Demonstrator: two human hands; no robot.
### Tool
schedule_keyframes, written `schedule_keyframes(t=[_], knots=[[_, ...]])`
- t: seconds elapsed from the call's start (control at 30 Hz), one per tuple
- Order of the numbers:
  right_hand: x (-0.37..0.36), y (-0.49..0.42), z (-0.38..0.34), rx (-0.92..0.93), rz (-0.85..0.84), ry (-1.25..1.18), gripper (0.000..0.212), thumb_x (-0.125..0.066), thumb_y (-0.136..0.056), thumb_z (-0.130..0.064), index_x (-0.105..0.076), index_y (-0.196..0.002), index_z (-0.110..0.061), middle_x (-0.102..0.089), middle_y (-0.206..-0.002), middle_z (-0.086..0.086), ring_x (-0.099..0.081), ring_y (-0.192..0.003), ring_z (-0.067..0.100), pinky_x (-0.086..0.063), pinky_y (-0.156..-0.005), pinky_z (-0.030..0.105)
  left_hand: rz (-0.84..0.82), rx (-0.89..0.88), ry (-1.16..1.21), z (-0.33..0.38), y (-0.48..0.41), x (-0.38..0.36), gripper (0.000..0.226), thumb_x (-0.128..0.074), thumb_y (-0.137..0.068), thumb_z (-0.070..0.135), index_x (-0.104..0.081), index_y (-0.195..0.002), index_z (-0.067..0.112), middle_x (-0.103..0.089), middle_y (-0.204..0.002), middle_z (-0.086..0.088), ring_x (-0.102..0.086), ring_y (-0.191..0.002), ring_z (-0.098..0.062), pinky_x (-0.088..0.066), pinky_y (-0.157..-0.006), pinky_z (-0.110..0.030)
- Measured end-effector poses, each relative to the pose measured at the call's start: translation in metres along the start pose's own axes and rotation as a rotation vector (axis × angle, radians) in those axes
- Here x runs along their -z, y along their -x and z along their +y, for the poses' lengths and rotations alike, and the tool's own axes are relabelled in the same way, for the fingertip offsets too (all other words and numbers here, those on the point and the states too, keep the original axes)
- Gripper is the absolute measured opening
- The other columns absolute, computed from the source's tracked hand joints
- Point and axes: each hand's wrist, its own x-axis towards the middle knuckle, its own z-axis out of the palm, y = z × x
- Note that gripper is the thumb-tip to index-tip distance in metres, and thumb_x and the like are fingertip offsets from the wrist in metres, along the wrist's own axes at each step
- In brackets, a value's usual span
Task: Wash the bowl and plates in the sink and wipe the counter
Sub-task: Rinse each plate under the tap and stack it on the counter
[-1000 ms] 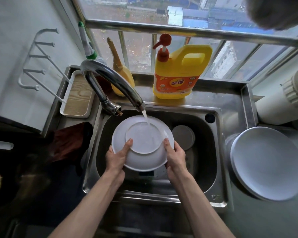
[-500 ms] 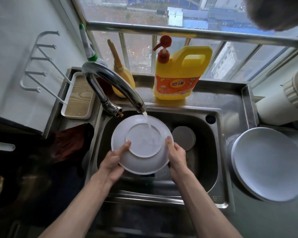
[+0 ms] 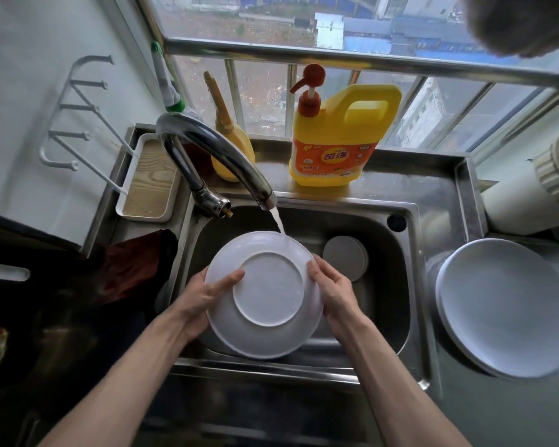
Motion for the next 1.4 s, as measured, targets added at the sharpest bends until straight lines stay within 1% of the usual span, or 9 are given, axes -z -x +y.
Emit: schedule_keyframes(t=[0.1, 0.27, 0.43, 0.6, 0.83, 1.03, 1.13, 1.2, 1.4], knots=[[-0.008, 0.005, 0.000, -0.036, 0.039, -0.065, 0.036, -0.078, -0.088, -0.049, -0.075, -0.115, -0.025, -0.079, -0.110, 0.001, -0.074, -0.103, 0.027, -0.063, -0.089, 0.046, 0.061, -0.033, 0.173, -0.008, 0.002, 0.000, 0.049, -0.075, -0.087, 0.021, -0.065, -0.133, 0.009, -0.072, -0.123, -0.017, -0.072, -0.110, -0.034, -0.064, -0.077, -0.044], [-0.020, 0.010, 0.009, 0.015, -0.030, -0.150, 0.034, -0.069, -0.099, -0.034, -0.070, -0.124, -0.012, -0.077, -0.114, 0.009, -0.073, -0.107, 0.028, -0.062, -0.089, 0.042, 0.102, -0.020, 0.328, -0.033, 0.004, -0.002, 0.044, -0.067, -0.095, 0.024, -0.063, -0.135, 0.005, -0.070, -0.129, -0.017, -0.067, -0.120, -0.032, -0.063, -0.083, -0.042], [-0.012, 0.007, 0.005, 0.109, -0.036, -0.204, 0.018, -0.066, -0.102, -0.022, -0.071, -0.118, -0.016, -0.074, -0.108, 0.011, -0.066, -0.099, 0.026, -0.058, -0.091, 0.045, 0.173, -0.087, 0.091, -0.040, -0.011, 0.008, 0.107, -0.104, -0.046, 0.034, -0.057, -0.139, 0.012, -0.069, -0.130, -0.016, -0.066, -0.120, -0.036, -0.061, -0.091, -0.043], [-0.008, 0.015, -0.009, 0.214, -0.062, -0.145, 0.015, -0.068, -0.099, -0.026, -0.073, -0.113, -0.023, -0.076, -0.105, 0.006, -0.068, -0.098, 0.025, -0.056, -0.091, 0.050, 0.181, -0.099, -0.062, -0.034, -0.025, -0.002, 0.136, -0.103, -0.043, 0.044, -0.029, -0.158, 0.039, -0.053, -0.147, -0.005, -0.056, -0.130, -0.030, -0.049, -0.106, -0.061], [-0.006, 0.032, -0.049, 0.349, -0.066, -0.030, 0.013, -0.075, -0.093, -0.033, -0.076, -0.105, -0.027, -0.079, -0.104, 0.006, -0.075, -0.091, 0.025, -0.062, -0.081, 0.045, 0.139, 0.033, -0.008, -0.032, -0.039, -0.038, 0.084, -0.075, -0.089, 0.028, -0.029, -0.160, 0.030, -0.052, -0.147, -0.015, -0.062, -0.123, -0.035, -0.060, -0.087, -0.048], [0.001, 0.029, -0.063, 0.367, -0.016, 0.040, 0.014, -0.075, -0.096, -0.028, -0.078, -0.101, -0.017, -0.079, -0.098, 0.013, -0.074, -0.086, 0.031, -0.062, -0.083, 0.051, 0.213, 0.155, -0.086, -0.039, -0.033, -0.044, 0.081, -0.065, -0.076, 0.073, -0.064, -0.129, 0.012, -0.073, -0.117, -0.011, -0.071, -0.104, -0.033, -0.061, -0.083, -0.045], [0.008, 0.022, -0.058, 0.259, 0.012, 0.026, 0.015, -0.071, -0.098, -0.026, -0.079, -0.099, -0.013, -0.078, -0.097, 0.017, -0.074, -0.090, 0.037, -0.061, -0.087, 0.055, 0.253, 0.096, -0.019, -0.035, -0.025, -0.036, 0.060, -0.066, -0.088, 0.062, -0.074, -0.114, 0.008, -0.078, -0.105, -0.013, -0.074, -0.095, -0.032, -0.059, -0.078, -0.040], [0.010, 0.017, -0.049, 0.169, 0.026, 0.025, 0.016, -0.069, -0.100, -0.024, -0.078, -0.101, -0.011, -0.079, -0.095, 0.016, -0.075, -0.094, 0.040, -0.062, -0.087, 0.053, 0.220, 0.017, 0.083, -0.030, -0.021, -0.030, 0.046, -0.064, -0.095, 0.051, -0.072, -0.120, 0.013, -0.078, -0.107, -0.013, -0.076, -0.093, -0.031, -0.061, -0.073, -0.039], [0.005, 0.004, -0.011, 0.143, 0.081, 0.173, 0.019, -0.065, -0.103, -0.032, -0.077, -0.097, -0.018, -0.080, -0.094, 0.008, -0.076, -0.096, 0.033, -0.060, -0.092, 0.053, 0.048, -0.024, 0.249, -0.011, -0.009, -0.021, 0.047, -0.065, -0.097, 0.033, -0.060, -0.141, 0.018, -0.069, -0.131, -0.016, -0.067, -0.120, -0.036, -0.060, -0.090, -0.047]])
